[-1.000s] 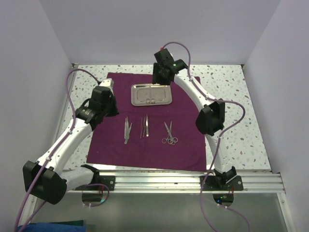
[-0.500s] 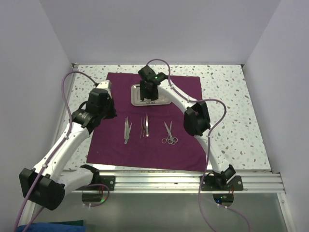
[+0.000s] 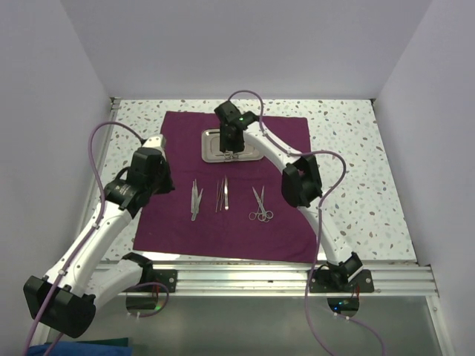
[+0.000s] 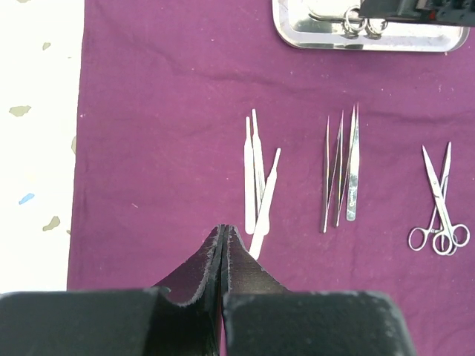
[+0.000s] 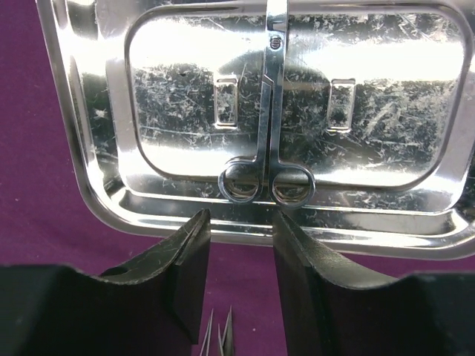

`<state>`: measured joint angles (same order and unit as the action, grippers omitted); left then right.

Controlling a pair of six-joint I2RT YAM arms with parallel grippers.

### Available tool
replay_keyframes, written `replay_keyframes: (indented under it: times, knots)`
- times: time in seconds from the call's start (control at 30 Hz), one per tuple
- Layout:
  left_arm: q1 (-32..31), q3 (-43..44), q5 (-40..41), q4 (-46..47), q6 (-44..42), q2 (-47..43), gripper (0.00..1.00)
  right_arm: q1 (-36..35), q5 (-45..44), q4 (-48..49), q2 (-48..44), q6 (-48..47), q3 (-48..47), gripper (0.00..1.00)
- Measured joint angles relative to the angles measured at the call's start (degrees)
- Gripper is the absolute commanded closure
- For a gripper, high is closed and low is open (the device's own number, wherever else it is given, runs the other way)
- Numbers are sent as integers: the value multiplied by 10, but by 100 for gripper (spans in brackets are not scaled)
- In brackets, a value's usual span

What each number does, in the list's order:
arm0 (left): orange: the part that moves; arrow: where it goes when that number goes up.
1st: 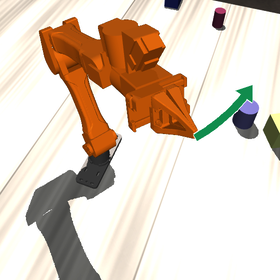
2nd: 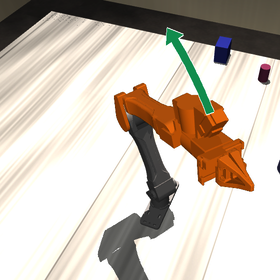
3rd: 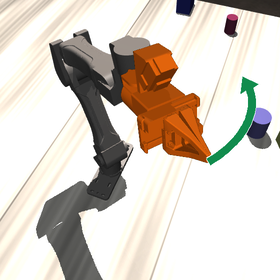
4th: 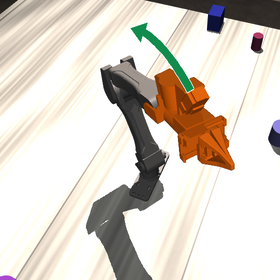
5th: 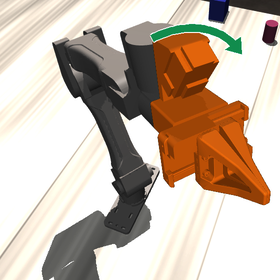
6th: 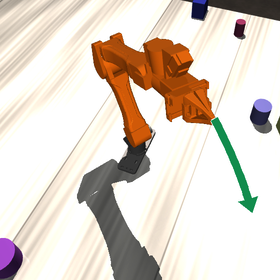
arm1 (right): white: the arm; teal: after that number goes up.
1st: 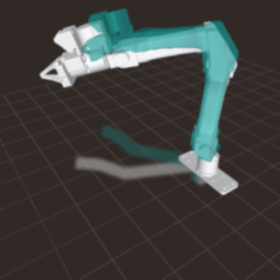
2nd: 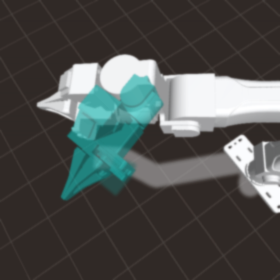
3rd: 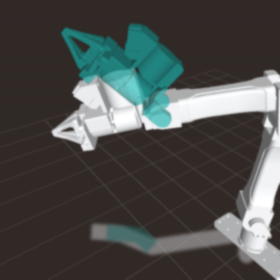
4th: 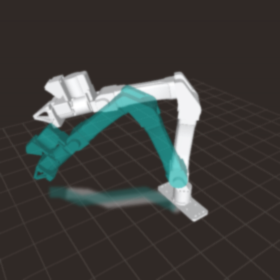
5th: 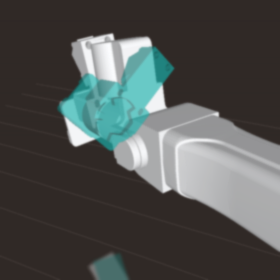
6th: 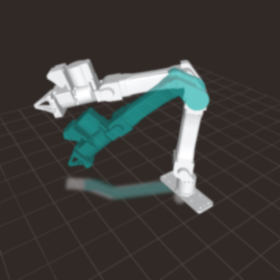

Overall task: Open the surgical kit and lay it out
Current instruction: Pick up the medical item from the container.

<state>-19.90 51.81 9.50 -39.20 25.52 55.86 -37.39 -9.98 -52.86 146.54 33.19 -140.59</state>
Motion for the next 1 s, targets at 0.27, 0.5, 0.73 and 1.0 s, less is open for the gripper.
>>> replay_keyframes:
  times: [0.27,0.5,0.73,1.0]
  knots:
    - [0,0,4,0,0,5,100,0,-16,2,33,7,-10,60]
    - [0,-2,4,0,0,7,100,2,-32,4,33,7,-15,61]
    - [0,-2,8,0,-1,8,100,3,-41,4,41,7,-16,62]
    - [0,-11,12,1,-1,8,100,3,-54,-18,63,3,-56,68]
